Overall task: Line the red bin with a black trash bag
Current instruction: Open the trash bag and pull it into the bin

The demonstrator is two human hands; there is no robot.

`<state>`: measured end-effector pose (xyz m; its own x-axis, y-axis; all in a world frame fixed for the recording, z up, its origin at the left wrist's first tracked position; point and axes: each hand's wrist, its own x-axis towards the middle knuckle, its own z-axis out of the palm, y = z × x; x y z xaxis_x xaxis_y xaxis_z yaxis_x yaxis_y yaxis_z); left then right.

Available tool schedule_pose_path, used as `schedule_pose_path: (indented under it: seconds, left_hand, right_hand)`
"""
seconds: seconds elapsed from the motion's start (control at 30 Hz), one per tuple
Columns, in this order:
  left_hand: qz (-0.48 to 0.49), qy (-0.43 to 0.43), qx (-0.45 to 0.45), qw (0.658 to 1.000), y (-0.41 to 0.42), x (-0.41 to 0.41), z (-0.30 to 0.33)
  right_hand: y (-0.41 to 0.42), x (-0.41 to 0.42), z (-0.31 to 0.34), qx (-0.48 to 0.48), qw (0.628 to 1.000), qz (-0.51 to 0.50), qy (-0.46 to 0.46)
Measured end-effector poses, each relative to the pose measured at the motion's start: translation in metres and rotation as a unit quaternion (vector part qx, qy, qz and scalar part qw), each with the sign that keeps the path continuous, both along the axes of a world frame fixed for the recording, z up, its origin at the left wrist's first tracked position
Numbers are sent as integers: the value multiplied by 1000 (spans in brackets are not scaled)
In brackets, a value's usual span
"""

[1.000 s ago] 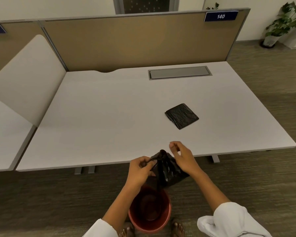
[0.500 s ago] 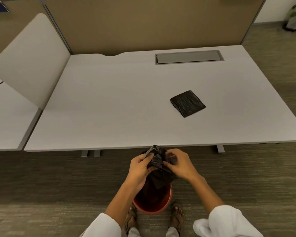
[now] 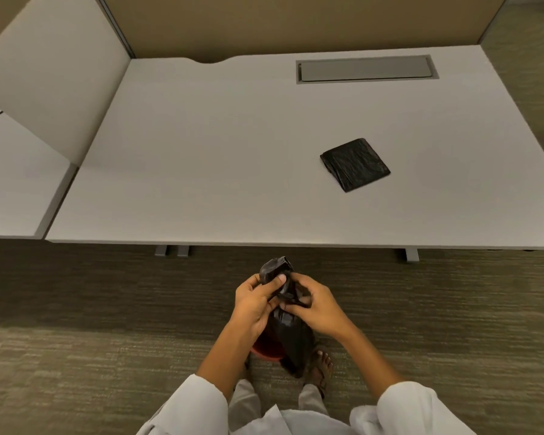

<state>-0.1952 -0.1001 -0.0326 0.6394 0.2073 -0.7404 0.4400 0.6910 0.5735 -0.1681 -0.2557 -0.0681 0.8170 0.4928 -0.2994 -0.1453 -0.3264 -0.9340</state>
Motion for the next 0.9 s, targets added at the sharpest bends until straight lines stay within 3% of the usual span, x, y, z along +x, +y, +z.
schedule_pose_path:
  seconds: [0.17, 0.33, 0.43, 0.57, 0.67, 0.77, 0.9]
  left_hand:
    - [56, 79, 1, 995, 4, 1, -5]
    - [75, 113, -26, 990, 6, -7, -15]
    - [83, 124, -37, 988, 8, -13, -24]
    - [42, 151, 111, 981, 25, -27, -46]
    - [-47, 141, 249, 957, 49, -41, -65]
    - [-141, 100, 367, 914, 75, -53, -79]
    - [-213, 51, 425, 878, 104, -58, -98]
  right_hand:
    - [-14, 1, -12, -5, 999, -34, -41]
    - [-28, -3, -16, 63, 997, -47, 20]
    - [-30, -4, -21, 87, 987, -88, 104]
    - [-36, 3, -48, 41, 955, -246, 160]
    - [-47, 17, -62, -60, 947, -302, 96]
    - [-53, 28, -68, -159, 949, -271, 3]
    - [-50, 41, -76, -182, 967, -138, -114]
